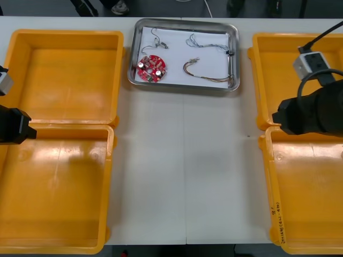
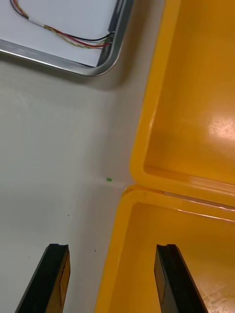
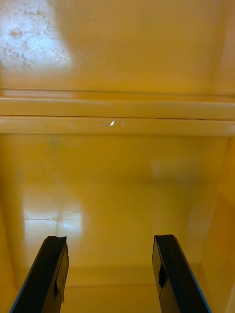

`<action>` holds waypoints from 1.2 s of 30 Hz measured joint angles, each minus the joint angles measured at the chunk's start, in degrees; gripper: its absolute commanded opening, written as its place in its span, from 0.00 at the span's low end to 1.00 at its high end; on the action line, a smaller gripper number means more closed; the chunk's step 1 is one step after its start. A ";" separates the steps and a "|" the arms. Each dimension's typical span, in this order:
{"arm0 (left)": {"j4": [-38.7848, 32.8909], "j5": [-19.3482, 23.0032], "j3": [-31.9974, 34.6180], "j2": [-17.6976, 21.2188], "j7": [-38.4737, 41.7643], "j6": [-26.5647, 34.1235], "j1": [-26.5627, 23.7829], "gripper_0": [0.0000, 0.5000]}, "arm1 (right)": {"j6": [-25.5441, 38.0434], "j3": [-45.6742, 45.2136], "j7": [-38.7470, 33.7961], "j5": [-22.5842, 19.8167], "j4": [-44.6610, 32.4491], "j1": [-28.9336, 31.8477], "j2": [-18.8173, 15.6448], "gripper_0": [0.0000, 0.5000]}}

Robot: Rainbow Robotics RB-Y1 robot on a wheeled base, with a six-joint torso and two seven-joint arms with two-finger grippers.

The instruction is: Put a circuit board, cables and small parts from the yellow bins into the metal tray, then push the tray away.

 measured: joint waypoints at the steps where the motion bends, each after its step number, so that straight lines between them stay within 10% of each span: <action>1: 0.00 0.00 0.00 0.00 0.00 0.00 0.00 1.00 | 0.00 -1.63 0.00 -1.13 0.27 0.54 -0.36 1.00; 10: -0.01 0.01 0.00 0.00 0.00 0.00 0.00 1.00 | 0.00 -11.30 0.02 -9.05 4.84 4.96 -3.98 1.00; 36: -0.01 0.01 0.00 0.00 0.00 0.00 0.00 1.00 | 0.00 -19.44 9.62 -9.26 19.09 10.59 -4.75 1.00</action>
